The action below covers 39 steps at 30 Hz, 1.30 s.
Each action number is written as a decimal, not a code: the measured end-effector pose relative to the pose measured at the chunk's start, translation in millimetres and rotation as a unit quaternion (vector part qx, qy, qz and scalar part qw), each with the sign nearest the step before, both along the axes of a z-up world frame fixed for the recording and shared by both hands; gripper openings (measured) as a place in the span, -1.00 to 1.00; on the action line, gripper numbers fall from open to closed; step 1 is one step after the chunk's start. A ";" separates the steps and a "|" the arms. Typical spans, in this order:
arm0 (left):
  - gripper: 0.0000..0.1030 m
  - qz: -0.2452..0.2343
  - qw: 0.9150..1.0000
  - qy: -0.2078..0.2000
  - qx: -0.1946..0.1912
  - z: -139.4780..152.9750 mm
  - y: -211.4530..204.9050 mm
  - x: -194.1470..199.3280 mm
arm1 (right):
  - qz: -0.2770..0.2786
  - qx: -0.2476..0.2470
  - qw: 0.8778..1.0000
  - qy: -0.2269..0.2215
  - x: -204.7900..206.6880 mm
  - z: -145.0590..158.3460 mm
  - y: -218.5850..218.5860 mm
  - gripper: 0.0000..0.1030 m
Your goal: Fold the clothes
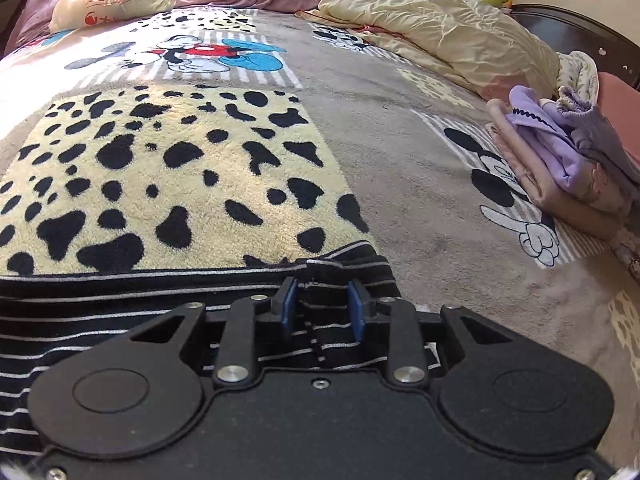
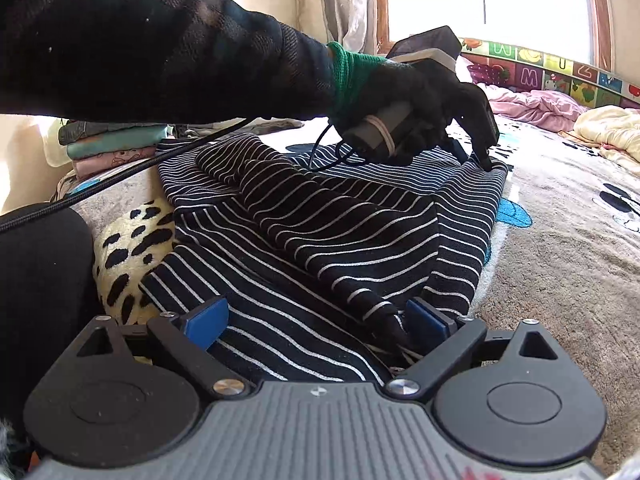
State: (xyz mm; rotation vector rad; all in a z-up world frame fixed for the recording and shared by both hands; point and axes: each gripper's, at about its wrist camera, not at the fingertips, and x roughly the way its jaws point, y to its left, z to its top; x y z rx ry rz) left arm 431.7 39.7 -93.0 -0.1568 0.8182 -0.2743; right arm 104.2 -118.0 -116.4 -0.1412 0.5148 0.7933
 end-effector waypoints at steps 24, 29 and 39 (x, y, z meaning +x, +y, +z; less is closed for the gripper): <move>-0.12 0.338 0.927 -0.051 -0.154 50.8 193.9 -333.5 | -0.036 0.006 0.998 -0.051 -27.3 13.3 -12.9 0.78; -0.12 0.353 0.910 -0.037 -0.212 24.5 199.3 -333.5 | -0.033 0.010 0.997 -0.065 -29.6 14.1 -8.6 0.79; -0.17 0.405 0.886 -0.039 -0.223 -5.4 189.0 -315.8 | -0.029 0.008 0.998 -0.053 -23.6 7.1 -2.9 0.79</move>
